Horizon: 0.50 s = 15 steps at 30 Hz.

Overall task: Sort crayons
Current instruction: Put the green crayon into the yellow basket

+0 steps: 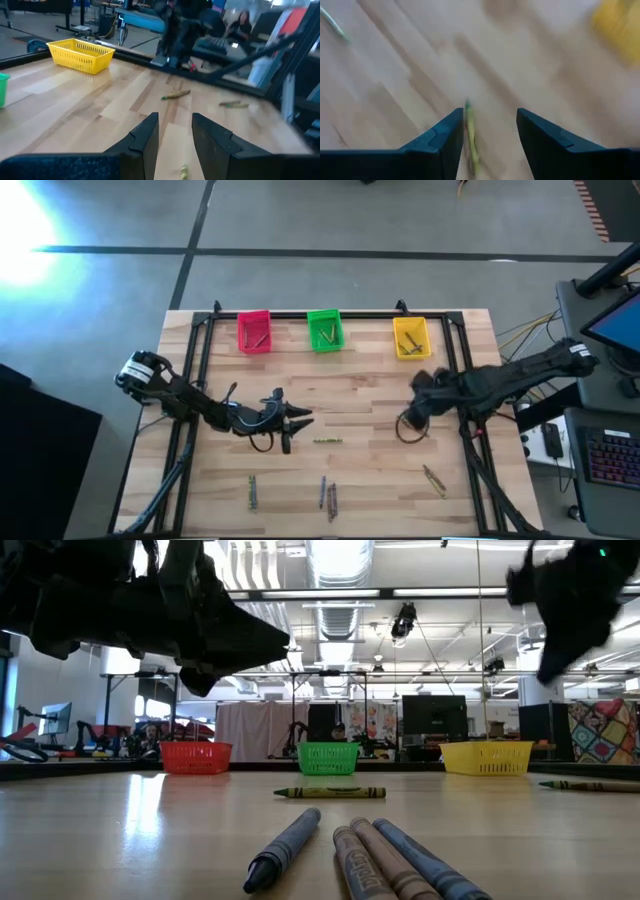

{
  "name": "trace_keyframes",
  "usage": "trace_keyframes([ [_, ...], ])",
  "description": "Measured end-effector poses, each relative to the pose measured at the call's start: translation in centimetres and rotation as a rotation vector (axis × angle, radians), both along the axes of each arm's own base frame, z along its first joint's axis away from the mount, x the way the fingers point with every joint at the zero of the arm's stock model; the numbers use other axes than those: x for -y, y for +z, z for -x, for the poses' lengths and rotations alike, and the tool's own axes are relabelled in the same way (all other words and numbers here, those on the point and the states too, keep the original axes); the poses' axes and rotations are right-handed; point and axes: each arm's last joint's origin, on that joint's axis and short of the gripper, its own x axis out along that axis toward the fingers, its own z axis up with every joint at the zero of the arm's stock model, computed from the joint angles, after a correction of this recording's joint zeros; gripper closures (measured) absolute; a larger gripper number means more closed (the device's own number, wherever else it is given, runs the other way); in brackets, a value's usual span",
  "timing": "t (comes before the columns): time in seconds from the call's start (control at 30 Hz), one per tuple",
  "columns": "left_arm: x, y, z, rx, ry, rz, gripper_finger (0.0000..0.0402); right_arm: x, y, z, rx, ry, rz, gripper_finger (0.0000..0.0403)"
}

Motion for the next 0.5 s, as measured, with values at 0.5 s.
trace_keyframes([
  [0.5, 0.4, -1.1, -0.1, -0.131, -0.102, -0.011, 0.0301, -1.5, -8.2, -2.7, -0.210, 0.007, -0.049, 0.0250],
])
